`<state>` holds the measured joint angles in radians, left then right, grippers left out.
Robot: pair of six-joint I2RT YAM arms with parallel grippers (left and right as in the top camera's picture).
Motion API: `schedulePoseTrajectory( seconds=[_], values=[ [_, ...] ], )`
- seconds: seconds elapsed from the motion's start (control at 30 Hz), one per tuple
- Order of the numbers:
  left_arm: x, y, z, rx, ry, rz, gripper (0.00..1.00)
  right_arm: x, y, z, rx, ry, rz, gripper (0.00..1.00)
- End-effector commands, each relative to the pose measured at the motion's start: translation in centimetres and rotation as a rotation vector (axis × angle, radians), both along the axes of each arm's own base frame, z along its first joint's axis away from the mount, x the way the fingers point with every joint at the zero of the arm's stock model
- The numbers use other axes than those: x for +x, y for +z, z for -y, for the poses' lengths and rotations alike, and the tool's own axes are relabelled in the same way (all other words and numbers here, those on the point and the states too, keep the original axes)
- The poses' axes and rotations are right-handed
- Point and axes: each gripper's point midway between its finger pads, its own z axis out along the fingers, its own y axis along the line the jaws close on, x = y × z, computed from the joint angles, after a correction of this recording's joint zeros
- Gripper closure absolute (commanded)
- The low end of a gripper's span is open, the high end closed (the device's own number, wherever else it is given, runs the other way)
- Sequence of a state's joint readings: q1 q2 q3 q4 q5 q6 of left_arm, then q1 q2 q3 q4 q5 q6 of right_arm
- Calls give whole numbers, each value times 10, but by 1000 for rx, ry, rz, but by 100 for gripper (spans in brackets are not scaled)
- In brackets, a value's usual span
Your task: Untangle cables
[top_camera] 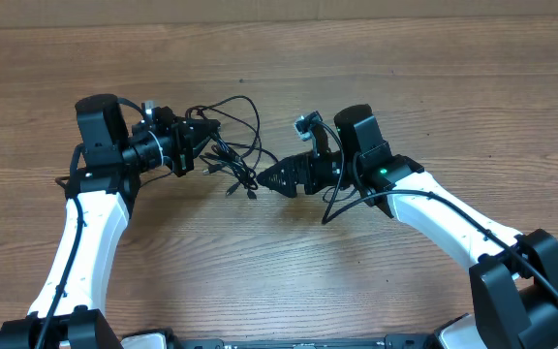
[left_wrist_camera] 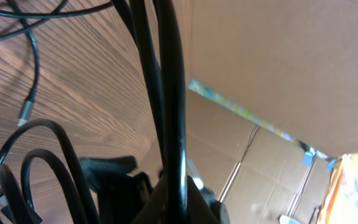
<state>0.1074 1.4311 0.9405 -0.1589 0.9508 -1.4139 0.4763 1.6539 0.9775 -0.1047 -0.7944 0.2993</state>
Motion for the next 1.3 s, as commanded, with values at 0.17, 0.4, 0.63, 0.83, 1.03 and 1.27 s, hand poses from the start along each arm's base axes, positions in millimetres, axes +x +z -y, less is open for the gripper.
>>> schedulePoseTrajectory(
  seconds=[0.17,0.4,0.63,0.83,1.03,1.27],
  values=[
    [3,1,-9,33,38,3,96,-19,46,-16,196,280,305,10],
    [2,1,-7,32,34,-2,96,-24,62,-22,260,369,471,11],
    [-10,2,16,-17,-41,-40,96,-31,59,-34,232,427,629,26],
    [-14,3,26,-21,-74,-40,96,-20,53,-35,170,370,644,40],
    [-14,3,27,-19,-74,-41,96,-20,52,-35,167,371,638,70],
    [-14,2,27,-16,-71,-40,96,-21,45,-33,146,365,602,96]
  ],
)
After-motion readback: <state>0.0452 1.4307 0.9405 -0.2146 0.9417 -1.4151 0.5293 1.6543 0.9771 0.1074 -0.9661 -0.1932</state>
